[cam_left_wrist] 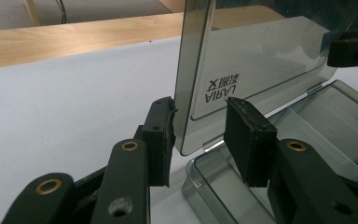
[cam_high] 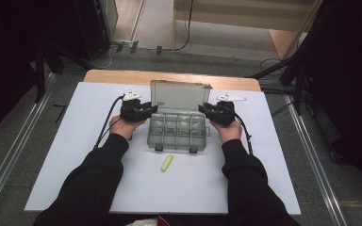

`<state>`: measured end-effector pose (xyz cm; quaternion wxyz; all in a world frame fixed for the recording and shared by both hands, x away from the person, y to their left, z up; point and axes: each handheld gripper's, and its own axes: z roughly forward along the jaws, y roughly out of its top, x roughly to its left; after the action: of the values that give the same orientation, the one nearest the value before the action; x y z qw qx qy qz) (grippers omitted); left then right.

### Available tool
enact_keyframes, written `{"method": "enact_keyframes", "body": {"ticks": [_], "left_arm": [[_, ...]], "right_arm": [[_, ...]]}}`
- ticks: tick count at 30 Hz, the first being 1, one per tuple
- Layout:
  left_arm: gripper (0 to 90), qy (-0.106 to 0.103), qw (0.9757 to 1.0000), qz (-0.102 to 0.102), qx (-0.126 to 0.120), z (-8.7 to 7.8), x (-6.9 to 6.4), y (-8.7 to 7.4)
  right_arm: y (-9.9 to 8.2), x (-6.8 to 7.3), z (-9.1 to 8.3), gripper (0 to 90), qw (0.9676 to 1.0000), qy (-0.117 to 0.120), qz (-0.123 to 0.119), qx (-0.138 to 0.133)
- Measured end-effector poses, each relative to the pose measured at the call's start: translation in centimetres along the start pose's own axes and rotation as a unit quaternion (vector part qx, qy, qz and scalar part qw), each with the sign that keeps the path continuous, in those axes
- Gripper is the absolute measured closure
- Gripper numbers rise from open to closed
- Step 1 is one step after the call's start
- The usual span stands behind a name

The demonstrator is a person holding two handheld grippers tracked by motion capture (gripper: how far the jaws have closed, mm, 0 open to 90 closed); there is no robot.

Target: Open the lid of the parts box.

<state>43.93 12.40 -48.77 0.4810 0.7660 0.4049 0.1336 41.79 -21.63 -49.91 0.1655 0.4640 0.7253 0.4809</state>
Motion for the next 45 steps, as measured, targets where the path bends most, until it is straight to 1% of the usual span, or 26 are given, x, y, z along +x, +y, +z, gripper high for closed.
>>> {"method": "enact_keyframes", "body": {"ticks": [2,9,10,12,16,22,25,29,31,34,37,38,40,45], "left_arm": [[63.2,0.0,1.0,-0.001,0.0,0.0,0.0,0.0],[63.4,0.003,1.0,-0.005,-0.001,0.2,0.1,-0.1],[64.5,0.003,1.0,-0.005,0.0,0.2,0.1,-0.1],[64.9,0.001,0.9999,-0.011,0.001,0.2,0.2,-0.1],[65.0,0.003,0.9999,-0.011,0.003,0.3,0.2,-0.2],[65.0,0.006,0.9999,-0.009,0.004,0.5,0.2,-0.3],[64.9,0.009,0.9999,-0.004,0.004,0.6,0.2,-0.3],[65.0,0.009,0.9999,-0.006,0.002,0.7,0.3,-0.4],[64.9,0.008,0.9999,-0.007,0.003,0.8,0.3,-0.5],[64.8,0.009,0.9999,-0.007,0.004,0.9,0.4,-0.6],[64.6,0.01,0.9999,-0.007,0.003,1.1,0.5,-0.7],[64.6,0.009,0.9999,-0.009,0.003,1.2,0.5,-0.7],[64.5,0.005,0.9998,-0.02,0.005,1.3,0.6,-0.8],[64.4,0.005,0.9998,-0.02,0.005,1.4,0.7,-0.9]], "right_arm": [[0.0,0.1,0.1,67.8,1.0,-0.005,-0.006,0.001],[-0.1,-0.1,0.4,68.1,1.0,-0.008,-0.003,-0.003],[-0.1,-0.1,0.4,68.2,1.0,-0.007,-0.002,-0.003],[-0.1,-0.1,0.5,68.3,1.0,-0.007,-0.001,-0.003],[-0.1,-0.2,0.7,68.2,1.0,-0.007,-0.001,-0.003],[-0.2,-0.4,1.0,67.8,1.0,-0.006,0.005,-0.003],[-0.2,-0.5,1.1,67.8,0.9999,-0.003,0.01,-0.005],[-0.3,-0.5,1.2,66.8,0.9999,-0.005,0.009,-0.004],[-0.3,-0.5,1.3,66.0,0.9999,-0.005,0.012,-0.003],[-0.4,-0.6,1.4,65.4,0.9997,-0.002,0.025,-0.003],[-0.5,-0.6,1.5,64.7,0.9996,-0.001,0.029,-0.001],[-0.5,-0.6,1.5,64.3,0.9996,-0.001,0.03,0.0],[-0.5,-0.6,1.6,63.1,0.9996,-0.003,0.03,0.002],[-0.7,-0.7,1.9,61.4,0.9991,0.0,0.041,0.007]]}}
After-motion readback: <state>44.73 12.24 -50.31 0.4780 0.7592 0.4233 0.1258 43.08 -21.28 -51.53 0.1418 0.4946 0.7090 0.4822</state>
